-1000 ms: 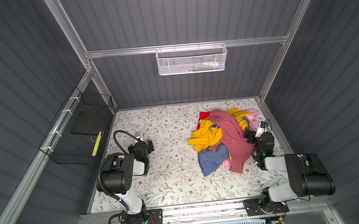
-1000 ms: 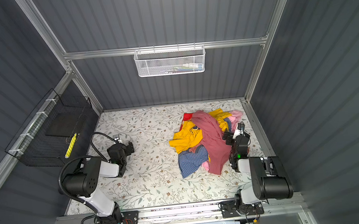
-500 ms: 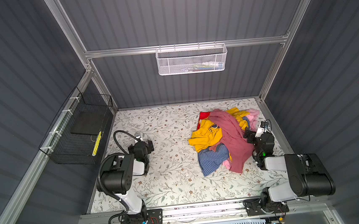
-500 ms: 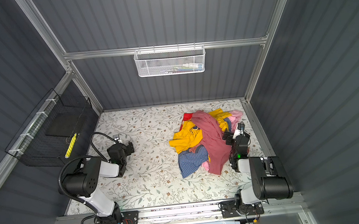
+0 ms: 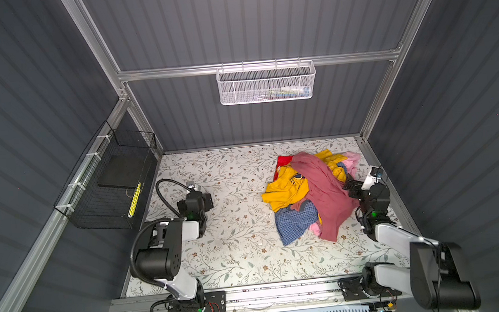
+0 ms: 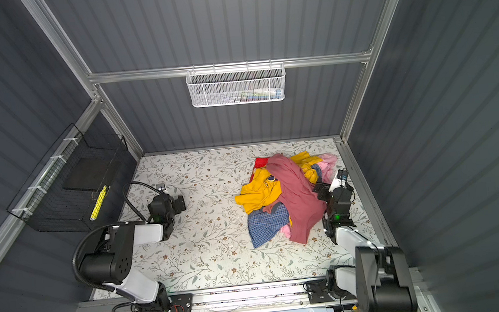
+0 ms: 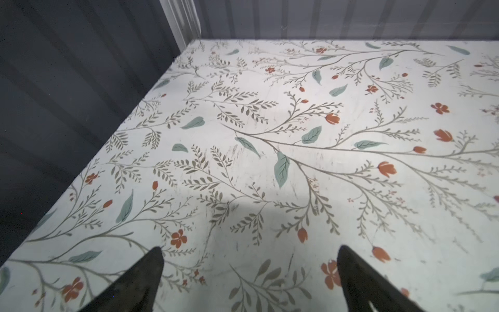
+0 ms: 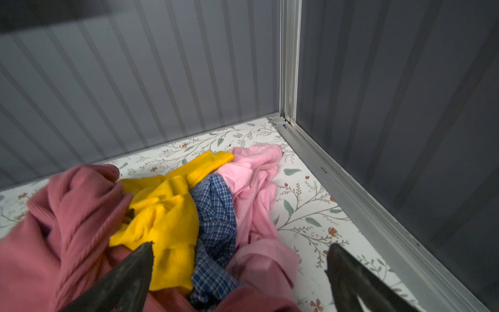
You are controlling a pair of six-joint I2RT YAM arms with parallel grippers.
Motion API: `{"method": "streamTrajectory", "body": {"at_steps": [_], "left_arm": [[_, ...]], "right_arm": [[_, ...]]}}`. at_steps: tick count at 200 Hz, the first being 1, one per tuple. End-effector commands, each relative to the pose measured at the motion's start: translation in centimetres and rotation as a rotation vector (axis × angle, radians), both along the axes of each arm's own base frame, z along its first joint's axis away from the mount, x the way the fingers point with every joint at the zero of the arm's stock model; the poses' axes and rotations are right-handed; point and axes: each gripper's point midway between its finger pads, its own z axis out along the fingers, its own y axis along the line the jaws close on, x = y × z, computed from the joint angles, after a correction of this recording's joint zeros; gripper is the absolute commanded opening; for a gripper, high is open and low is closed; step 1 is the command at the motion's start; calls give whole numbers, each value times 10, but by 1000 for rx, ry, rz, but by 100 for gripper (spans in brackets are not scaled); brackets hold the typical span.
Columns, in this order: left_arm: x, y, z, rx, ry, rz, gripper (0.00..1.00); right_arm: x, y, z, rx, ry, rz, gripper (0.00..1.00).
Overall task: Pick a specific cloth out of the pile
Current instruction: 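Move the right gripper over the clothes pile toward the pink shirt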
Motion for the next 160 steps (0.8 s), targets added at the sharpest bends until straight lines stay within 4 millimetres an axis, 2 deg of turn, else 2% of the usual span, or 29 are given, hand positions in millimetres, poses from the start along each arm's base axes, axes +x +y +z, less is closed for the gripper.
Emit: {"method": "streamTrajectory", "body": {"at_steps": [1,20,38,69,89,108,130,160], "left_arm": [[-3,-3,32,-90,109,45,100],[-1,-18,53,-205,49,10,100],[0,-29,65,-289,0,-16,100],[2,-49,71,-317,-1,-63,100],[0,-59,67,-303,23,-86,100],[-4,-67,62,-296,36,-95,100],[-8,-74,57,-282,54,-97,100],[-8,-76,52,-277,79,-92,100]], "right_arm": [[-15,14,7,107,119,66,99],[-29,25,31,132,124,117,99],[-43,46,51,124,135,221,99],[-73,81,60,74,189,318,99],[-91,99,51,-6,279,336,97],[-108,111,31,-54,402,339,94],[-120,119,12,-35,505,269,91],[-136,146,-16,-78,621,240,85]]}}
